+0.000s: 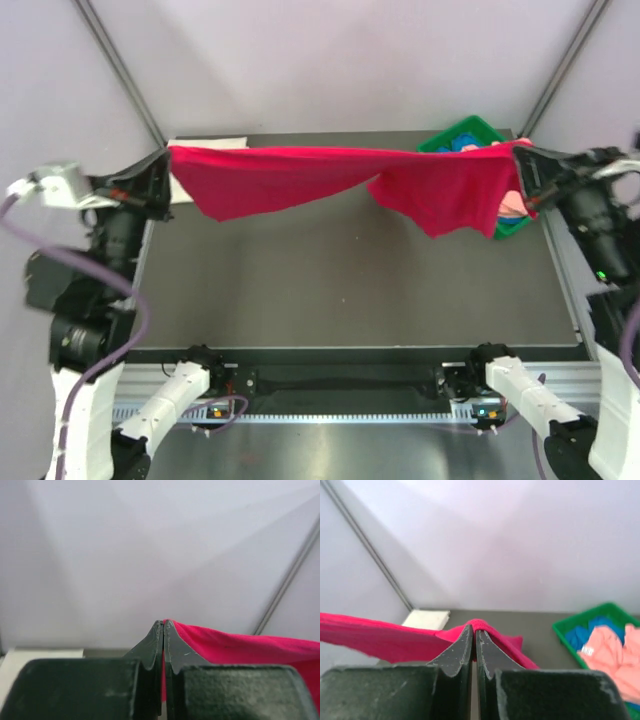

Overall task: Fold and stack the t-shirts
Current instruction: Flatten the tshirt out

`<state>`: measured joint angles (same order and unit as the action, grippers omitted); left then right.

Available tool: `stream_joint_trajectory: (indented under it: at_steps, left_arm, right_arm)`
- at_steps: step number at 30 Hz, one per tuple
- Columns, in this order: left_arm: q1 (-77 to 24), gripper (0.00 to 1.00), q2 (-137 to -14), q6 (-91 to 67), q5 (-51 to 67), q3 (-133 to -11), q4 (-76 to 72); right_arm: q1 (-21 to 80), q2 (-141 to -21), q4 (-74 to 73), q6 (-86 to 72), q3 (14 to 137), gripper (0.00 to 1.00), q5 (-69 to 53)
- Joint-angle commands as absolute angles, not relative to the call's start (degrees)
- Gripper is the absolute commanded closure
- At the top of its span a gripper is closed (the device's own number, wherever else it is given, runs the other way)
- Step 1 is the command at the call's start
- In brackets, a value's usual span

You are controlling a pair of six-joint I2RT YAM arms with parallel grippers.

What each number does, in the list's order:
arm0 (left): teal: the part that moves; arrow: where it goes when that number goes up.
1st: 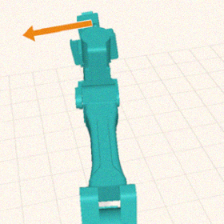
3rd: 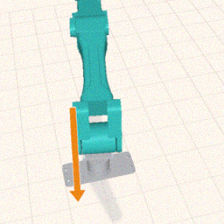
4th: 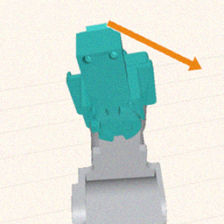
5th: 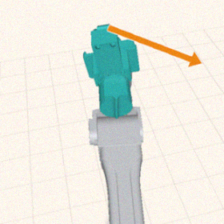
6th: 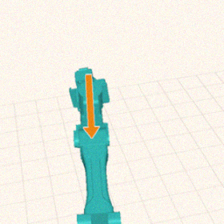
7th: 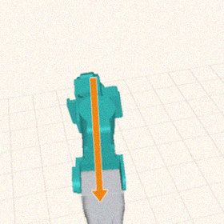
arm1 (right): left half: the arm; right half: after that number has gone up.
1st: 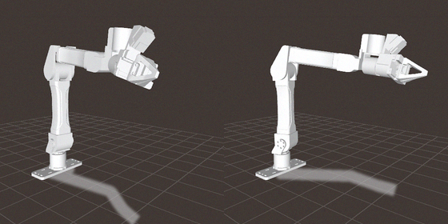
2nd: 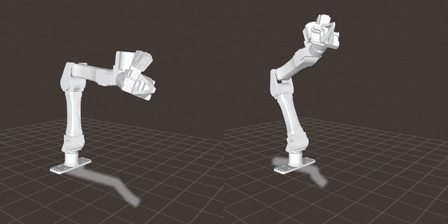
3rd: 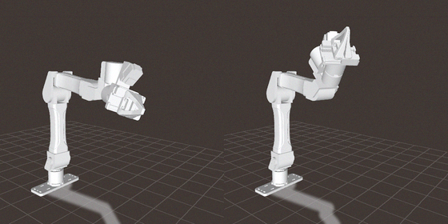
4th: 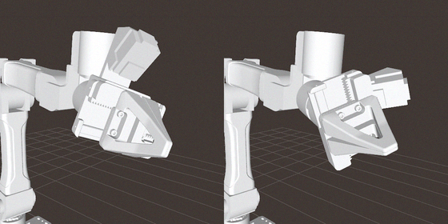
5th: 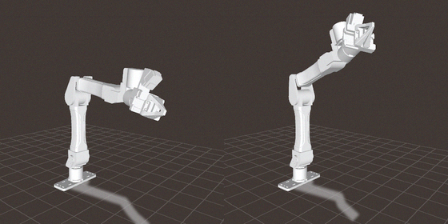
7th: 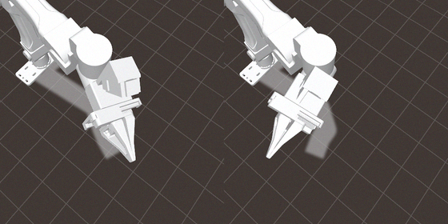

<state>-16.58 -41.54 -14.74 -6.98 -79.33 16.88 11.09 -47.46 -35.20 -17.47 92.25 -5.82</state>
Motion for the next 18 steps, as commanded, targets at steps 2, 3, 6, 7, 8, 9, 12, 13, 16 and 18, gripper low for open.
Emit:
stream_joint_trajectory:
  at_steps: [2, 3, 6, 7, 8, 9, 12, 13, 16, 18]
  left_arm:
    - [-16.26, 1.0, -38.5, -16.51, -0.26, -87.88, 14.31]
    - [-16.26, 1.0, -38.06, -17.22, 2.0, -88.85, 15.11]
    - [-16.26, 1.0, -36.57, -18.37, 2.28, -91.93, 17.83]
    - [-16.26, 1.0, -36.3, -18.28, 1.94, -93.5, 18.62]
    - [-16.26, 1.0, -36.3, -17.93, 1.85, -94.21, 19.68]
    - [-16.26, 1.0, -36.39, -17.67, 1.76, -94.83, 21.25]
    - [-16.26, 1.0, -36.56, -16.26, 1.23, -95.1, 22.85]
    - [-16.26, 1.0, -36.91, -15.13, 0.53, -93.71, 22.85]
    - [-16.43, 1.0, -38.4, -12.23, -3.76, -89.05, 23.55]
    - [-16.52, 1.0, -39.46, -10.73, -8.68, -85.71, 23.99]
  right_arm:
    - [11.34, -43.43, -35.16, -15.2, 102.29, 1.0, -8.26]
    - [11.34, -42.37, -34.63, -15.21, 102.91, 1.0, -8.61]
    - [11.43, -38.5, -32.17, -16.17, 103.97, 1.0, -9.76]
    - [11.43, -37.89, -32.6, -16.26, 105.19, 1.0, -9.06]
    - [11.34, -37.18, -32.96, -16.09, 105.73, 1.0, -8.62]
    - [11.34, -37.09, -33.22, -16.08, 106.17, 1.0, -8.18]
    - [11.34, -38.58, -35.33, -13.19, 107.66, 1.0, -6.86]
    - [11.34, -40.41, -36.2, -11.53, 107.67, 1.0, -6.16]
    - [11.34, -45.85, -36.74, -8.28, 105.4, 1.0, -4.93]
    - [11.42, -47.89, -34.21, -7.21, 100.4, 1.0, -4.22]
